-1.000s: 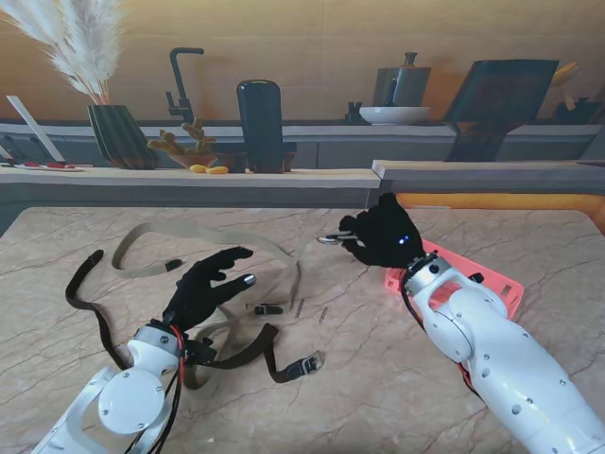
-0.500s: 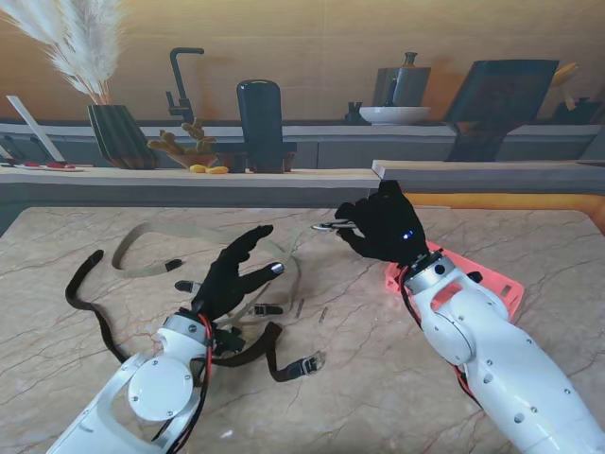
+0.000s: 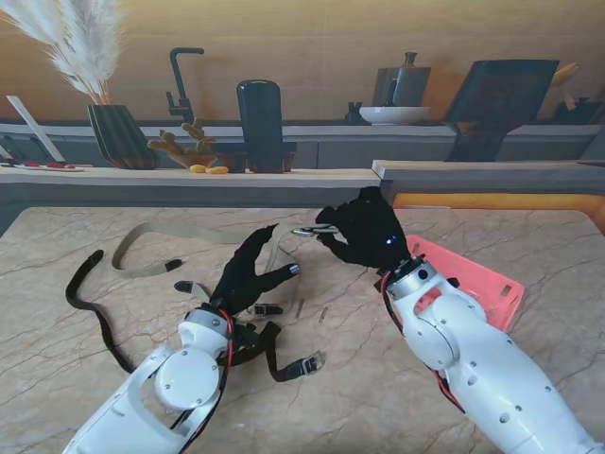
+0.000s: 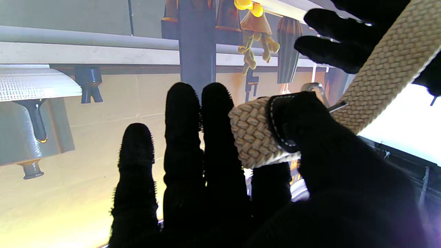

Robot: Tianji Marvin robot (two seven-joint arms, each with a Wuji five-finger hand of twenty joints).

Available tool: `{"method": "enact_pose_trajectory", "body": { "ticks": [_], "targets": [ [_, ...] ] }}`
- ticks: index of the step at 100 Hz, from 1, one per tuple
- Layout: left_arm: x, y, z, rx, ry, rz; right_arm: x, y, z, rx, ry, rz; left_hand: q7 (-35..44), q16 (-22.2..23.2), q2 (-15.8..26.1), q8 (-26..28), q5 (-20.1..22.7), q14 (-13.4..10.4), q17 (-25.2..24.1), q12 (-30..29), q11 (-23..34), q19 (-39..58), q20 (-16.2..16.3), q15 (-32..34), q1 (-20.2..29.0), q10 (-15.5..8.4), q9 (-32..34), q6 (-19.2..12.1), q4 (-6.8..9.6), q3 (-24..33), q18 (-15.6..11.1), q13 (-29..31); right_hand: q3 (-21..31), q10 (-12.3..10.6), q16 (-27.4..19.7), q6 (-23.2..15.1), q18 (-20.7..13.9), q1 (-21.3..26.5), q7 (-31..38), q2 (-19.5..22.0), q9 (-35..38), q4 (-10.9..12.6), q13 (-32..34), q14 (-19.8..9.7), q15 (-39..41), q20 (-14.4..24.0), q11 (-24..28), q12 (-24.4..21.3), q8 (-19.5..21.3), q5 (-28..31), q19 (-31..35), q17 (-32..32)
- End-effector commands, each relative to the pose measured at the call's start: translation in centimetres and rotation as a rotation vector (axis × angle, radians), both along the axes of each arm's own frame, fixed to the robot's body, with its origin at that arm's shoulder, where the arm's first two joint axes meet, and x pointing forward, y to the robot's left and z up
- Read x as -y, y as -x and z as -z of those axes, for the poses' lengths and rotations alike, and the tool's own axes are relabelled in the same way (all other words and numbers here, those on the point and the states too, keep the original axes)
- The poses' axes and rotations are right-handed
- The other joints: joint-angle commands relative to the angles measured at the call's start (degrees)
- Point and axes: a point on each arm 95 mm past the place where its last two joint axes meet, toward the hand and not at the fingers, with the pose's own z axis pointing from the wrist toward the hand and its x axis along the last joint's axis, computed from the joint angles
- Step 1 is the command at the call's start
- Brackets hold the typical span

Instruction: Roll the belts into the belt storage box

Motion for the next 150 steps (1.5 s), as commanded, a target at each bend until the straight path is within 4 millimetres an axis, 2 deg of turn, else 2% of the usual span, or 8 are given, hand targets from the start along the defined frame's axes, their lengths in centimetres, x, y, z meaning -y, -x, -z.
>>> {"method": "enact_pose_trajectory", "body": {
  "ticks": [1, 48, 51, 54, 90, 123, 136, 150],
  "targets": [
    [0.6, -0.3, 0.3, -0.014, 0.042, -0.009, -0.7, 0.3, 0.0, -0.001, -0.023, -0.014, 0.5, -1.0, -1.5, -0.4, -2.3, -2.5, -0.8, -0.5, 1.0, -1.3, -1.0, -0.3, -2.7, -2.4, -1.7, -2.1, 1.62, 1.0, -3.1, -1.8, 3.2, -1.1, 0.3, -6.8, -0.3, 2.8, 7.2, 4.0, 0.8, 0.8, -0.2, -2.1, 0.0, -1.1, 1.4, 0.2, 1.4, 2.3, 1.5, -1.1],
    [3.9, -0.6, 1.5, -0.041, 0.275, 0.012, -3.0, 0.4, 2.7, -0.097, -0.118, -0.055, 1.4, -0.2, -2.0, 0.0, -5.7, -5.2, -0.8, 1.2, 1.5, -1.9, -0.3, 0.5, -6.7, -5.4, -1.5, -6.4, 0.95, 1.7, -4.6, -1.3, 3.1, -1.4, 0.5, -7.1, -0.6, 2.6, 7.3, 4.1, 0.9, 0.8, 0.3, -2.6, 0.4, -1.2, 1.7, 0.2, 1.4, 1.9, 1.7, -0.6],
    [4.1, -0.6, 1.6, -0.037, 0.285, 0.013, -3.1, 0.3, 2.8, -0.101, -0.121, -0.055, 0.0, -0.1, -5.1, 0.2, -5.3, -5.3, -0.7, 1.7, 1.2, -2.4, 0.2, 0.4, -12.9, -5.6, -1.4, -6.6, -0.61, 14.2, -4.6, -1.3, 3.1, -1.4, 0.5, -7.1, -0.6, 2.5, 7.3, 4.1, 1.0, 0.8, 0.3, -2.6, 0.5, -1.2, 1.8, 0.2, 1.3, 2.0, 1.7, -0.6],
    [4.2, -0.5, 1.6, -0.033, 0.293, 0.015, -3.2, 0.3, 3.0, -0.106, -0.124, -0.055, 0.0, -0.1, -5.7, 0.1, -5.4, -5.4, -0.7, 1.5, 1.5, -2.3, 0.2, 0.5, -14.6, -5.8, -1.5, -6.8, -1.11, 17.2, -4.6, -1.2, 3.2, -1.4, 0.6, -7.1, -0.6, 2.5, 7.3, 4.1, 1.0, 0.8, 0.4, -2.7, 0.5, -1.2, 1.8, 0.2, 1.3, 2.0, 1.8, -0.5],
    [4.7, -0.3, 1.9, -0.03, 0.326, -0.031, -5.0, 0.4, 4.6, -0.162, -0.19, -0.092, -6.7, 0.6, -3.6, -0.3, -6.1, -6.9, -0.5, 2.9, 3.3, 2.4, 1.0, 2.4, -12.4, -7.0, -0.8, -7.7, -1.08, 17.2, -5.5, 0.0, 4.7, -2.7, 0.5, -8.2, -0.8, 0.6, 8.0, 1.1, 2.9, 0.7, 2.0, -3.9, 1.1, -1.4, 1.8, -0.8, -0.4, 2.7, 2.6, 0.2],
    [5.0, 0.1, 1.5, -0.073, 0.412, -0.081, -6.1, 1.0, 5.9, -0.2, -0.172, -0.176, -6.0, 2.1, 3.4, 6.1, -5.8, -8.0, 3.2, 5.5, 10.8, 15.4, 4.4, 7.9, 3.1, -8.6, 6.3, -6.8, 1.38, 11.8, -4.0, 7.8, 10.3, -3.3, 0.5, -7.6, -0.7, -4.0, 8.7, -11.2, 0.0, -0.6, 0.9, -5.1, 0.3, -2.2, 3.3, -0.8, 0.8, -1.4, 2.6, -0.1],
    [5.0, 0.1, 1.3, -0.077, 0.44, -0.118, -6.0, 1.0, 6.3, -0.245, -0.13, -0.209, 2.8, 2.7, 8.9, 8.0, -5.0, -9.0, 6.3, 7.5, 14.3, 21.6, 7.2, 11.8, 11.2, -10.4, 11.9, -6.3, 2.42, 16.8, -3.6, 13.4, 16.1, -1.6, -0.1, -0.5, 0.0, -13.2, -8.0, -14.6, -8.1, 3.3, -3.4, -4.5, -3.5, -1.4, 0.6, 0.5, 13.5, -3.8, 0.1, -1.7],
    [4.9, 0.2, 1.1, -0.081, 0.465, -0.14, -5.5, 1.2, 6.3, -0.298, -0.081, -0.22, 14.5, 3.7, 10.9, 7.1, -5.3, -8.4, 10.2, 9.5, 17.8, 26.4, 9.2, 16.8, 22.1, -10.9, 17.9, -5.7, 1.19, 16.5, -3.3, 19.4, 11.5, 0.6, -0.9, 4.8, 0.5, -14.1, -15.2, -14.5, -17.0, 3.4, -7.7, -3.5, -7.0, -1.0, -1.7, 1.0, 13.6, -10.7, -2.7, -3.3]
  ]
}}
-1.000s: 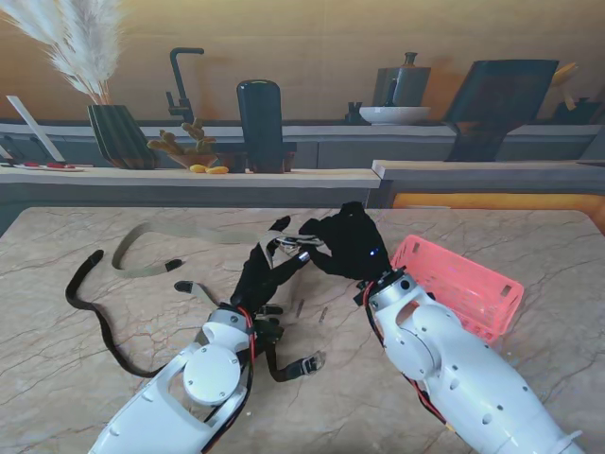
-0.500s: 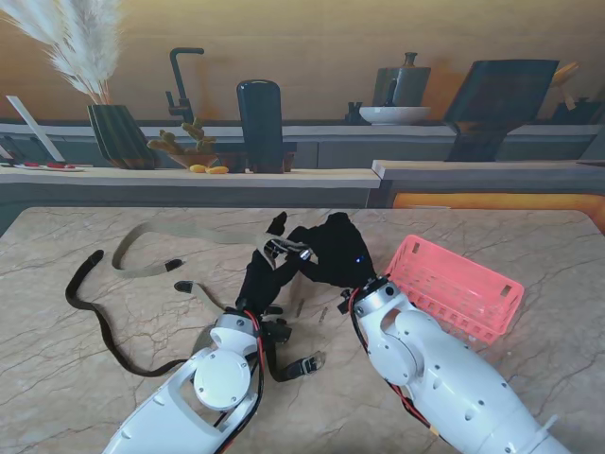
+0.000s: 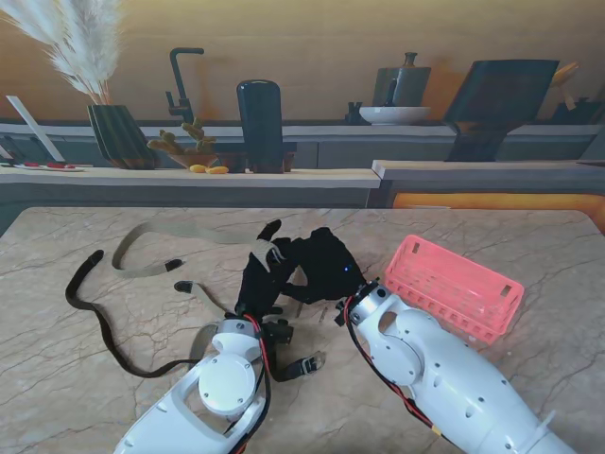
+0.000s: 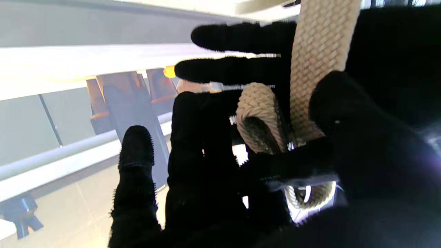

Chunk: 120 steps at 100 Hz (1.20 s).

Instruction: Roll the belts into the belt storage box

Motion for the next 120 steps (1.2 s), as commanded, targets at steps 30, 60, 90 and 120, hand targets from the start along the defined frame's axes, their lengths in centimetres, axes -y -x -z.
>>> {"method": "enact_pose_trajectory", "body": {
  "ticks": [30, 60, 90, 120],
  "targets": [
    [-0.1, -0.1, -0.4, -0.024, -0.025, 0.067, 1.7, 1.7, -1.0, -0.005, 0.0, 0.058, 20.0, 17.3, 6.7, 5.4, 4.4, 0.6, 18.5, 26.2, 6.4, 24.2, 8.4, 23.9, 20.9, -1.9, 18.8, -0.1, -0.22, -2.6, 8.3, 21.6, -7.4, 1.4, -0.2, 2.6, 0.7, -10.2, -8.0, 5.6, -8.6, 2.8, -4.3, 0.9, -2.6, 1.9, -3.2, 1.9, 1.2, -4.3, -3.7, -1.9],
    [-1.0, -1.0, 0.1, -0.004, -0.194, 0.079, 4.5, 2.0, -2.4, -0.03, -0.021, 0.105, 33.1, 29.9, 8.8, 13.5, 10.6, 0.4, 20.5, 36.8, 22.7, 40.1, 19.5, 42.2, 20.9, -1.6, 22.3, -2.7, 1.3, -14.7, 12.5, 28.4, -11.7, 1.6, 1.9, 1.6, 0.9, -12.3, -9.1, 10.1, -4.8, 2.9, -2.4, 1.4, -1.5, 4.2, -3.7, 3.2, 3.8, -1.7, -4.4, -0.9],
    [-1.5, -1.5, 0.3, 0.065, -0.428, 0.065, 4.1, 2.0, -2.0, -0.12, -0.071, 0.149, 34.1, 29.8, 9.5, 15.2, 12.0, -1.2, 26.8, 35.4, 31.1, 48.1, 20.8, 50.4, 20.9, -1.2, 25.3, -1.1, 1.55, -16.7, 13.8, 34.9, -12.9, 4.9, 6.5, 3.9, 2.2, -18.2, -5.5, 15.4, 4.6, 3.2, 5.4, 5.4, 7.6, 8.6, 2.5, 5.0, 6.6, 8.1, 1.6, 4.0],
    [-1.3, -1.8, 0.6, 0.127, -0.583, 0.095, 1.9, 1.0, -1.2, -0.193, -0.082, 0.138, 34.2, 28.9, 9.3, 15.0, 11.5, -0.6, 26.4, 35.4, 31.2, 47.9, 20.5, 50.2, 20.9, -1.4, 25.0, -0.7, 1.53, -16.2, 14.2, 34.6, -12.2, 6.9, 7.3, 5.3, 2.8, -20.9, -4.2, 16.7, 9.0, 2.7, 9.7, 7.6, 12.1, 9.8, 5.6, 4.9, 7.1, 13.2, 6.7, 6.2]
  ]
}}
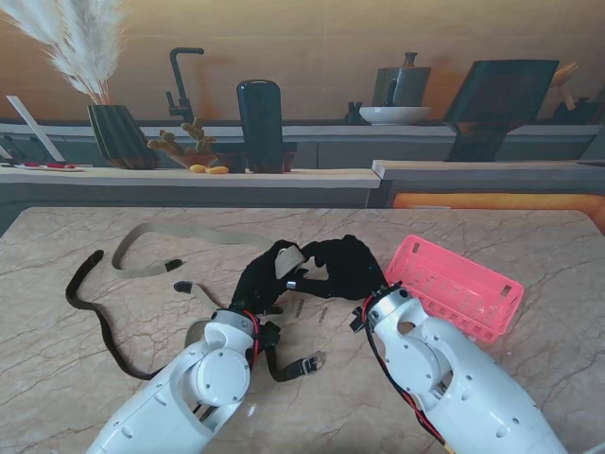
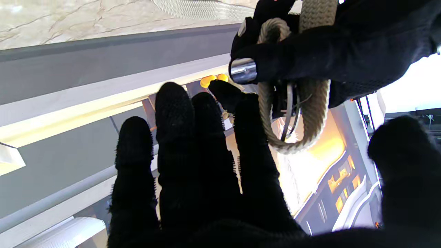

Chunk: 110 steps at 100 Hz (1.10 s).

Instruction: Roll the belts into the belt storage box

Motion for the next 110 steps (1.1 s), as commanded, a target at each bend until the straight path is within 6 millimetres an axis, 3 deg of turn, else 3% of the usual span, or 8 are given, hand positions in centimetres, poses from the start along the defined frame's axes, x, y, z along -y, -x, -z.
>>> {"method": "enact_pose_trajectory", "body": {
  "ticks": [1, 28, 53, 61, 72, 75, 84, 110],
  "targets": [
    [0.1, 0.0, 0.1, -0.005, -0.008, 0.007, -1.0, -0.2, -0.1, -0.008, -0.003, -0.001, 2.0, -0.3, 6.8, 0.6, 0.6, -3.4, 0.3, 0.5, 2.4, 3.5, 0.8, 2.9, 6.4, -0.5, 0.8, -0.8, 1.67, 1.4, 1.2, 3.8, 0.4, 2.3, 1.1, -0.2, 1.6, -3.1, 0.2, 2.4, 1.4, 0.7, 1.9, 1.0, 2.1, 1.1, 1.8, 0.7, 0.0, 2.2, 2.3, 0.3],
    [0.2, 0.0, 0.1, 0.015, -0.044, 0.025, -2.4, -0.8, 0.2, -0.058, -0.013, 0.007, 2.1, -1.0, 6.9, 0.4, 0.6, -2.9, -0.3, 0.2, 2.2, 3.1, 0.6, 2.2, 6.4, -0.4, 0.5, -0.7, 1.63, 1.7, 1.3, 3.4, -2.1, 2.6, 1.6, -1.8, 1.2, 0.2, 4.2, 5.4, 5.8, 0.9, 5.9, 2.0, 7.9, 0.1, 5.8, 0.8, 1.8, 6.5, 6.7, 2.1],
    [0.2, 0.1, 0.1, 0.012, -0.043, 0.038, -3.0, -1.1, 0.6, -0.121, -0.026, 0.004, 2.0, -1.5, 7.3, 0.4, 0.4, -2.4, -1.1, 0.0, 1.7, 2.3, 0.4, 1.4, 6.4, -0.6, -0.1, -1.0, 1.25, 2.0, 1.4, 2.7, -11.1, 1.1, 0.6, -4.1, 0.4, 18.8, 7.4, 8.7, 7.9, 3.0, 7.5, 1.4, 9.3, -1.7, 6.8, -0.1, 1.8, 7.7, 8.4, 1.9],
    [0.2, 0.2, 0.1, 0.015, -0.039, 0.04, -3.0, -1.1, 0.7, -0.16, -0.033, 0.004, 2.0, -1.5, 7.3, 0.3, 0.3, -2.3, -1.1, 0.0, 1.7, 2.3, 0.4, 1.3, 6.4, -0.6, 0.1, -1.1, 1.21, 1.8, 1.4, 2.7, -13.2, 0.1, 0.3, -6.5, -0.2, 30.6, 17.9, 6.0, 9.0, 3.4, 8.4, 0.6, 8.6, -2.0, 6.3, -0.5, -10.0, 4.2, 8.4, 2.1],
    [0.1, 0.3, 0.1, 0.02, -0.031, 0.043, -2.9, -1.2, 0.7, -0.231, -0.083, 0.01, 1.7, -1.9, 6.3, 0.0, 0.6, -2.5, -1.0, -0.3, 1.4, 2.1, 0.3, 0.9, 5.8, -0.9, 0.7, -1.4, 1.76, 1.2, 1.1, 3.2, -1.5, -0.2, 0.5, -7.9, -0.6, 31.8, 24.5, 4.5, 10.4, 0.4, 9.6, 0.6, 8.4, -1.9, 6.1, -0.6, -14.0, 2.7, 8.6, 2.8],
    [0.1, 0.3, 0.1, 0.021, -0.029, 0.044, -2.7, -1.2, 0.7, -0.253, -0.099, 0.017, 1.6, -2.3, 5.1, 0.0, 0.6, -2.1, -1.0, -0.7, 0.9, 2.1, 0.3, 0.1, 4.5, -1.0, 0.9, -1.4, 2.6, 2.1, 1.1, 3.4, -0.7, -0.1, 0.6, -8.0, -0.8, 32.1, 24.8, 4.6, 10.6, -0.5, 9.7, 0.7, 8.5, -1.9, 6.1, -0.6, -13.8, 2.9, 8.7, 2.9],
    [-0.1, 0.3, 0.1, 0.03, -0.022, 0.048, -2.2, -1.3, 0.6, -0.319, -0.148, 0.043, -5.2, -2.8, -3.8, -1.5, 1.7, -0.3, -3.8, 1.8, -6.3, -2.6, -1.5, -5.4, -17.0, -0.3, -1.2, -0.9, 1.62, 28.2, 0.7, -0.4, -0.8, 0.2, 0.7, -8.4, -1.2, 33.0, 25.0, 5.0, 10.3, -2.1, 9.4, 0.9, 8.4, -1.7, 5.9, -0.6, -13.3, 2.7, 8.8, 2.8],
    [-0.6, 0.3, 0.2, 0.039, -0.033, 0.048, 0.3, -1.7, -0.2, -0.436, -0.318, 0.143, -16.7, -5.9, -7.6, -4.6, -1.1, 2.2, -16.8, -17.7, -20.7, -18.3, -6.1, -23.6, -25.7, 0.4, -13.7, -1.2, 2.15, 28.7, -0.5, -15.6, -3.3, 0.3, 5.5, -12.5, -2.8, 32.9, 24.4, 5.5, 3.4, -3.3, 2.9, -0.4, 12.8, 0.1, 9.0, 4.3, -10.7, 3.3, 9.3, 1.1]
  ]
}}
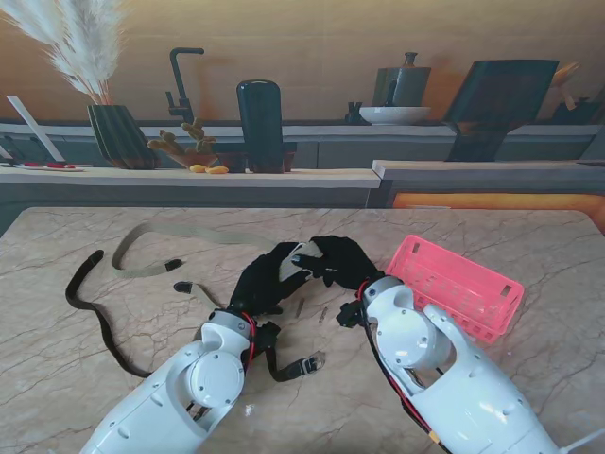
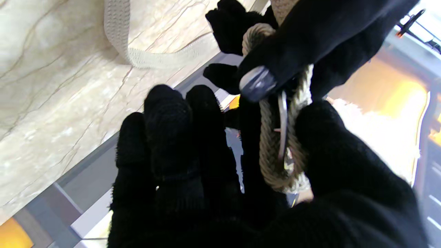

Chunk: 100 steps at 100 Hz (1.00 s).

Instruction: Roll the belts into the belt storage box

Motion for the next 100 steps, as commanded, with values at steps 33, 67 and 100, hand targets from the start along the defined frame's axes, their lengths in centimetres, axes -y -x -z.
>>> {"method": "enact_pose_trajectory", "body": {
  "ticks": [33, 67, 100],
  "targets": [
    [-0.3, 0.4, 0.1, 0.022, 0.027, 0.009, 3.0, 0.8, -0.9, -0.097, -0.244, 0.114, -6.2, -8.1, -1.8, -3.0, -6.3, -1.8, -8.5, -10.0, -10.6, -12.0, -4.9, -17.9, -3.4, -0.2, -13.2, -2.7, 2.18, 0.7, -4.2, -13.3, 5.5, 1.6, 10.9, -8.0, -4.6, 4.4, 2.9, 1.6, -9.4, 0.4, -8.0, -5.1, 12.1, 6.4, 10.4, 11.2, 1.3, 2.1, 6.5, -0.9],
    [0.6, 0.4, 0.6, 0.036, 0.089, 0.014, 2.9, 1.5, -0.2, -0.417, -0.623, 0.083, -18.3, -19.1, 0.3, -12.1, -11.3, -4.8, -15.8, -17.1, -15.4, -26.7, -13.8, -31.6, -9.9, 0.0, -23.5, -3.5, 1.62, -7.4, -12.5, -25.4, 2.3, 4.9, 15.8, -5.6, -5.9, 5.6, 1.5, 4.2, -7.7, 1.5, -3.3, -7.4, 22.4, 10.1, 17.6, 17.0, 4.5, 1.3, 14.1, 3.1],
    [1.4, 0.6, 0.5, 0.04, 0.185, 0.035, 0.9, 0.9, 1.7, -0.701, -0.811, 0.002, -27.4, -26.2, 1.3, -15.1, -12.2, -7.5, -18.5, -21.7, -17.3, -34.4, -17.8, -36.1, -17.6, -1.2, -28.0, -7.2, 0.59, -12.3, -17.2, -30.5, 2.3, 4.6, 17.4, -5.3, -6.2, 5.8, 1.3, 3.3, -3.5, 1.7, 1.0, -7.7, 29.4, 12.0, 22.8, 20.6, 3.8, 1.3, 19.3, 6.5]
  ]
}}
